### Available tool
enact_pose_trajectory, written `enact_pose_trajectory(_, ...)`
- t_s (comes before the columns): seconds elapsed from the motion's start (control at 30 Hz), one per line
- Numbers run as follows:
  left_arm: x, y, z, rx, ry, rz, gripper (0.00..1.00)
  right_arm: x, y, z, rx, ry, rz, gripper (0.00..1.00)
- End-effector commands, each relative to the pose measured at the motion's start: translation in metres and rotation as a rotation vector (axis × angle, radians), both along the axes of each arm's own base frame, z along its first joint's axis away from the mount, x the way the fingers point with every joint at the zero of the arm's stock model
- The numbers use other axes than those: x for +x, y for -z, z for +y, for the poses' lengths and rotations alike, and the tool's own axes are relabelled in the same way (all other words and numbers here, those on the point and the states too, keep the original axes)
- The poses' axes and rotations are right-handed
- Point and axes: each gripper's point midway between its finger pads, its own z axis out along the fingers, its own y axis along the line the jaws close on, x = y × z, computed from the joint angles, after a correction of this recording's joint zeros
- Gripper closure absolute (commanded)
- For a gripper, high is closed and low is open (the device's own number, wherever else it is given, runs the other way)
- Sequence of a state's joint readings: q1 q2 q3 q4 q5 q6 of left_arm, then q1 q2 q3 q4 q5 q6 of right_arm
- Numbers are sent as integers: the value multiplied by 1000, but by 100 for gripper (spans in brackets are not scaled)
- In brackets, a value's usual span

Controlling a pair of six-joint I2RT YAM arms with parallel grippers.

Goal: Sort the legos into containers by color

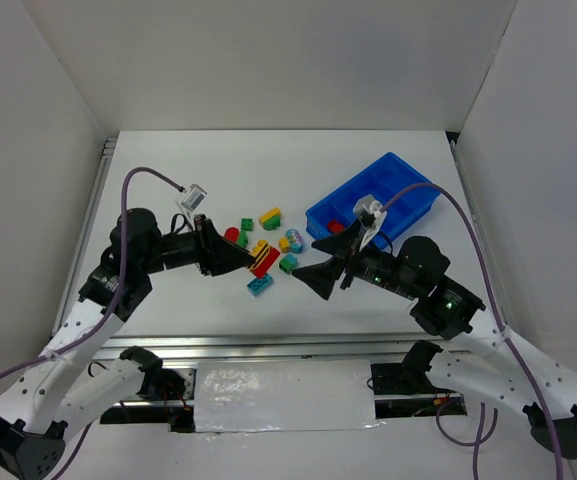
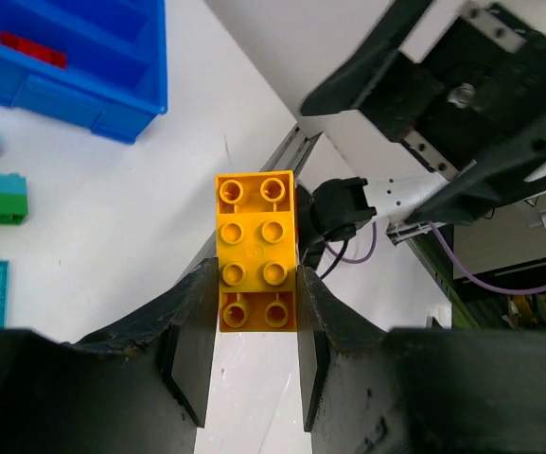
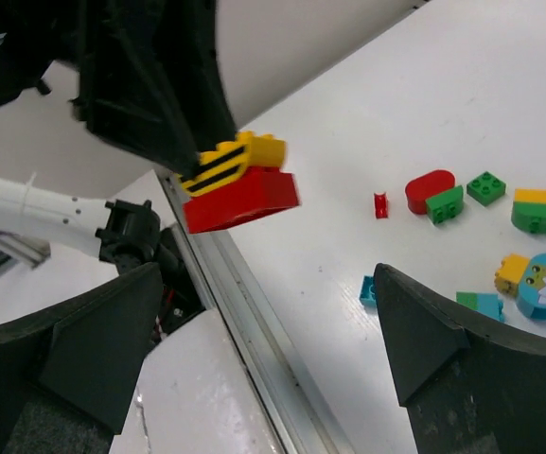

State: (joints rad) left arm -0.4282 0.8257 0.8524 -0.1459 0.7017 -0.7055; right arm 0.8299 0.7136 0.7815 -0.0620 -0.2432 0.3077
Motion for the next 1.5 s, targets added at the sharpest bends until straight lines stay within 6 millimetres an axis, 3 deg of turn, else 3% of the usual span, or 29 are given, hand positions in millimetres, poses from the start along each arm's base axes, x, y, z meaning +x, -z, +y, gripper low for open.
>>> enact_pose_trajectory(0.0, -10, -40, -2, -89, 51, -196, 100, 8, -9, -8, 100, 43, 103, 0)
enact_pose_trajectory(0.07, -15, -49, -1, -105, 67, -229, 100, 9, -13, -9, 135, 31, 135, 0)
enact_pose_trajectory(0.17, -24, -62, -2, -124, 112, -282, 100, -15, -32, 0, 220, -134, 120, 1)
enact_pose_trajectory(0.33, -47, -72, -6, -177, 241, -332, 100, -39, -61, 12, 287, -320, 61, 1)
enact_pose_trajectory(0.47, -57, -75, -5, -208, 270, -358, 100, -37, -58, 26, 272, -396, 79, 4)
enact_pose_trajectory(0.83, -52, -71, -8, -196, 262, -333, 100, -47, -71, 42, 305, -506, 38, 16)
enact_pose_trajectory(1.03, -51, -69, -8, -190, 254, -327, 100, -52, -72, 51, 299, -537, 40, 35)
enact_pose_trajectory(1.1, -51, -69, -9, -193, 256, -327, 100, -52, -70, 55, 293, -546, 40, 50)
enact_pose_trajectory(1.23, -52, -70, -9, -193, 263, -333, 100, -48, -66, 60, 291, -549, 53, 53)
enact_pose_trajectory(1.33, -52, -68, -9, -186, 263, -331, 100, -47, -66, 63, 297, -563, 51, 62)
enact_pose_trajectory(1.4, -50, -67, -9, -182, 258, -327, 100, -48, -67, 64, 298, -575, 37, 79)
enact_pose_trajectory(1.43, -50, -67, -9, -179, 255, -330, 100, -47, -64, 64, 292, -575, 33, 99)
enact_pose_trajectory(1.47, -48, -66, -9, -176, 250, -330, 100, -48, -62, 65, 284, -576, 27, 100)
